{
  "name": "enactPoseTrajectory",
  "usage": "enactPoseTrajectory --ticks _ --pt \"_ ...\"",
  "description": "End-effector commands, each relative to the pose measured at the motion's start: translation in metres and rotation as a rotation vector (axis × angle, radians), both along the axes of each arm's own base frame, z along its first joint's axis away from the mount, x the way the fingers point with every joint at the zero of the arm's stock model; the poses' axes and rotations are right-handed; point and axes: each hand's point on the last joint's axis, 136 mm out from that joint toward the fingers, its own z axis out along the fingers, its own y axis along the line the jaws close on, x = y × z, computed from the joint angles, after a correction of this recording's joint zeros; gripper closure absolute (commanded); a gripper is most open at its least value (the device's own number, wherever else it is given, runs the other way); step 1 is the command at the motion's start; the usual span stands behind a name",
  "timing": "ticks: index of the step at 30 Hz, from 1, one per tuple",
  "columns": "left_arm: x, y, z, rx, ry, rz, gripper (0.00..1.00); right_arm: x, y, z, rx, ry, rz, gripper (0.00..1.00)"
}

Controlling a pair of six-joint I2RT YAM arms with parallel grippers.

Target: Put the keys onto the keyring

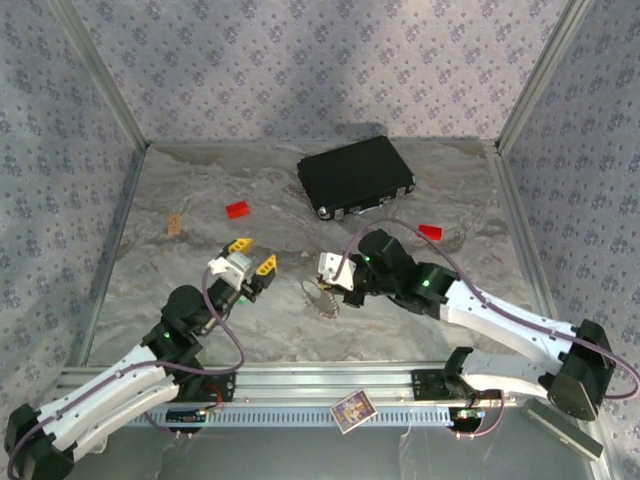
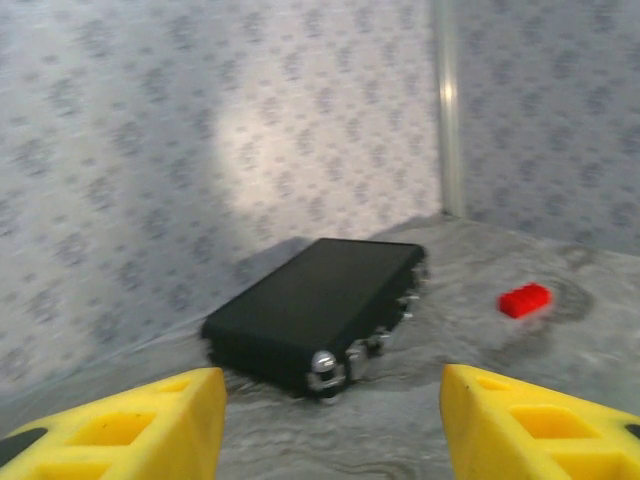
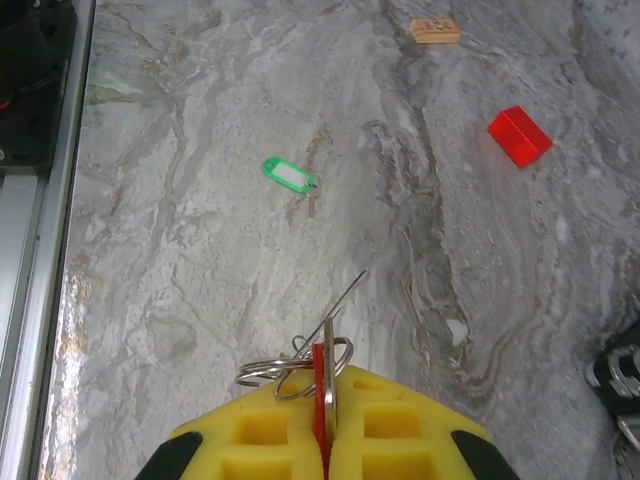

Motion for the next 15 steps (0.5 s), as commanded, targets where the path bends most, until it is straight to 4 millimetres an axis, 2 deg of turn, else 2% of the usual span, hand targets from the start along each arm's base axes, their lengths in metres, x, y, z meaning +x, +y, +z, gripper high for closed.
enactPoseTrajectory --ticks 1,6,9,12,15 --pt "0.014 0.04 -0.004 -0.074 0.06 0.199 0.41 0.003 0.029 0.035 0.104 -0.062 0.058 1.0" --pt "0.018 0.065 -0.002 -0.14 0.084 0.278 0.4 0.007 0.066 0.052 0.204 -0.061 0.106 1.0" --pt "0.019 0.072 -0.004 -0.142 0.098 0.301 0.39 0.018 0.076 0.047 0.239 -0.051 0.071 1.0" --pt "0.02 0.075 -0.007 -0.138 0.11 0.315 0.39 0.033 0.072 0.021 0.205 -0.011 0.0 1.0" --pt "0.021 0.077 -0.011 -0.145 0.121 0.322 0.39 0.046 0.059 -0.014 0.14 0.034 -0.074 1.0"
